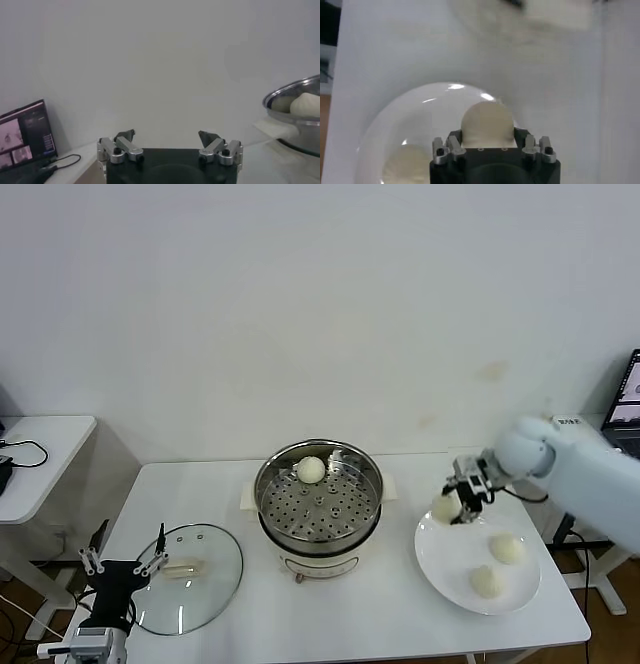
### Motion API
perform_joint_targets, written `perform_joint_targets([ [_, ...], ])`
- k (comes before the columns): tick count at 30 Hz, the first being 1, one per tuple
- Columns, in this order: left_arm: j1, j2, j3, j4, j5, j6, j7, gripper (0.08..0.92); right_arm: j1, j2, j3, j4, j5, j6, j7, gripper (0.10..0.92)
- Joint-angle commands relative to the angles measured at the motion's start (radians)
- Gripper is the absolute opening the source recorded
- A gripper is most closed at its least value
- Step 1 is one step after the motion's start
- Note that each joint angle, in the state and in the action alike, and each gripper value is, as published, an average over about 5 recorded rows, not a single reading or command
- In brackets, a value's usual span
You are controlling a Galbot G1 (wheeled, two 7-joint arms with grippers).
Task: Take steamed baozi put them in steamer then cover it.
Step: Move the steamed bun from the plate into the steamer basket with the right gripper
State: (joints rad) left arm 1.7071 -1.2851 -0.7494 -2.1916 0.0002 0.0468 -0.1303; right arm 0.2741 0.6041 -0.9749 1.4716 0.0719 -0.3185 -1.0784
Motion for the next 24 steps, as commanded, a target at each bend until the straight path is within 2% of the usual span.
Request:
perform_joint_targets([
  [1,-0.006,0.005,0.002,-0.002,-0.002,0.001,0.001,0.823,0.340,0.105,-0.138,0.022,0.177,-0.047,0.013,0.637],
  [11,-0.020,0.009,-0.003,0.017,-0.005,0.002,0.002,0.823,0.337,0.381,-0.189,-0.019,0.333,-0.176,0.110,0.645],
  [18,-0.023,0.005,-0.018,0.013,-0.004,0.006,0.004,0.823,0.226,0.593,-0.170,-0.147,0.348,-0.250,0.175,0.650],
  [24,-0.024,-0.004,-0.020,0.012,0.002,0.005,0.003,0.823,0.183,0.699,-0.185,-0.213,0.378,-0.332,0.229,0.653],
])
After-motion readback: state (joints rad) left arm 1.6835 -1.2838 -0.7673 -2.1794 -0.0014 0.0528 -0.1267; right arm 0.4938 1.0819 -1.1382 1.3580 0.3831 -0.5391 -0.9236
